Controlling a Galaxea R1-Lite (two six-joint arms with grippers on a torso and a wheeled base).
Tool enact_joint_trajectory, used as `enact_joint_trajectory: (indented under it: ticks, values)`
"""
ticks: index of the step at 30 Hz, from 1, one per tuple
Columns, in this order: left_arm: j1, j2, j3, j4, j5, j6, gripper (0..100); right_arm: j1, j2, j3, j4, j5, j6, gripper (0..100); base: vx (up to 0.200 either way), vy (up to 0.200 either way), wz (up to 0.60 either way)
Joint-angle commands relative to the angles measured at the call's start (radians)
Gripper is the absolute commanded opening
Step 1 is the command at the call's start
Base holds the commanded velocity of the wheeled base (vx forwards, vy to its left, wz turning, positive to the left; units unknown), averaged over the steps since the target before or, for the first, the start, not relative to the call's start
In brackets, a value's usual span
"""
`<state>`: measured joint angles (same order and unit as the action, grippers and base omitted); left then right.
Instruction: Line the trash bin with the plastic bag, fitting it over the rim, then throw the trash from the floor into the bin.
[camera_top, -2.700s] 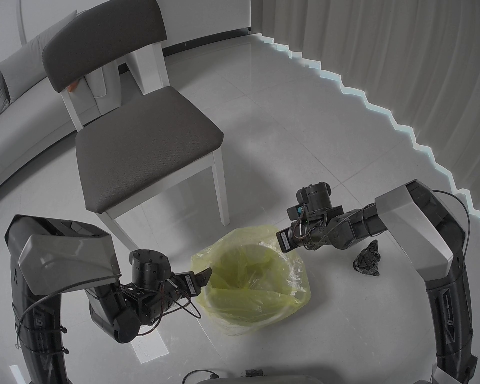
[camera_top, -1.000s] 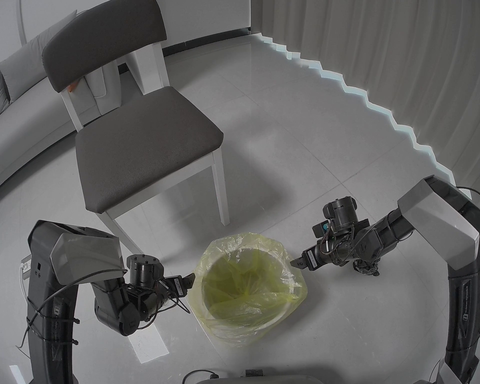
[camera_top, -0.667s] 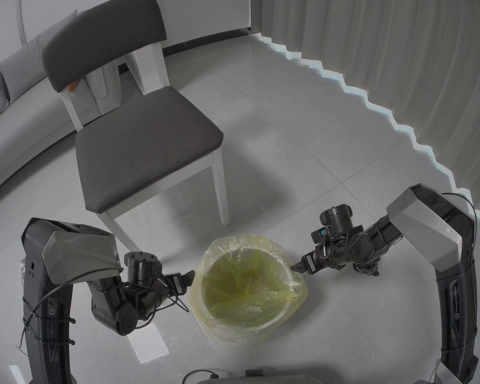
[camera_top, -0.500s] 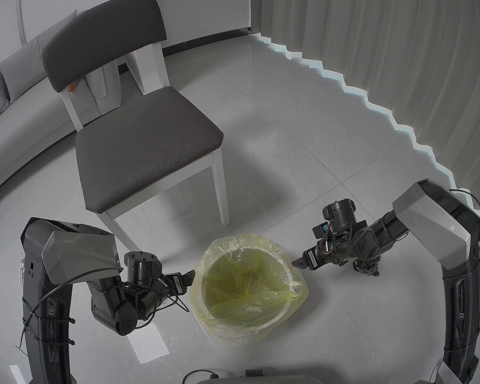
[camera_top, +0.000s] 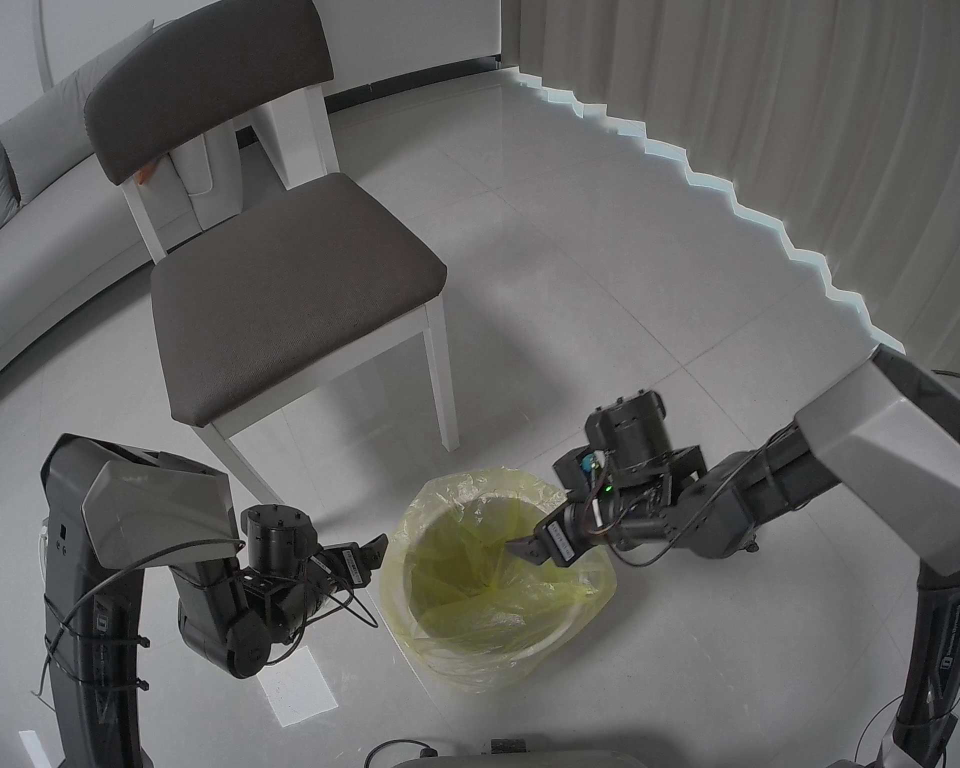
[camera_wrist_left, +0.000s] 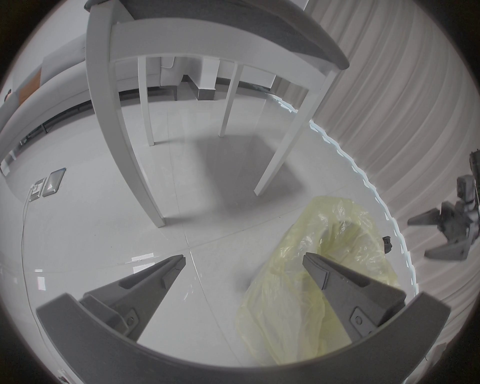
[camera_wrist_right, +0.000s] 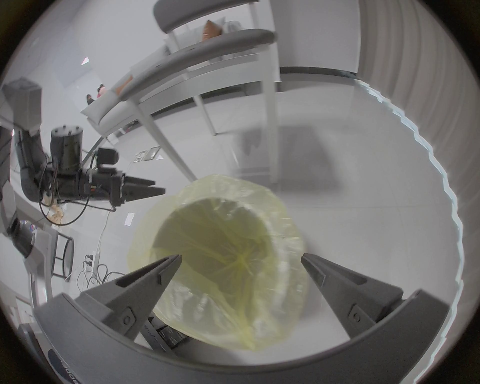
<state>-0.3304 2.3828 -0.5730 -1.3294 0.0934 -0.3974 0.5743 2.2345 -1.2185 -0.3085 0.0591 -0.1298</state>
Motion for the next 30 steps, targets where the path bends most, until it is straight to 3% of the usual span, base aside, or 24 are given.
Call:
enact_joint_trajectory:
  ticks: [1,8,13,21,30]
  values:
    - [0.002,-0.034,0.054,-0.050,0.000,0.003,100,0.076,0.169,-0.019,-0.103,-0.009,-0.004,100,0.000,0.000,0.00]
    - [0.001,-0.062,0.058,-0.050,-0.003,0.003,100,0.076,0.280,-0.147,-0.078,-0.015,-0.010,100,0.000,0.000,0.00]
    - [-0.007,-0.063,0.064,-0.051,-0.003,0.003,100,0.076,0.281,-0.144,-0.052,-0.015,-0.025,100,0.000,0.000,0.00]
    - [-0.022,-0.063,0.061,-0.053,-0.001,0.006,100,0.079,0.261,-0.009,-0.057,-0.015,-0.091,100,0.000,0.000,0.00]
    - [-0.029,-0.065,0.064,-0.057,0.003,0.006,100,0.116,0.123,0.168,-0.066,-0.015,-0.096,100,0.000,0.000,0.00]
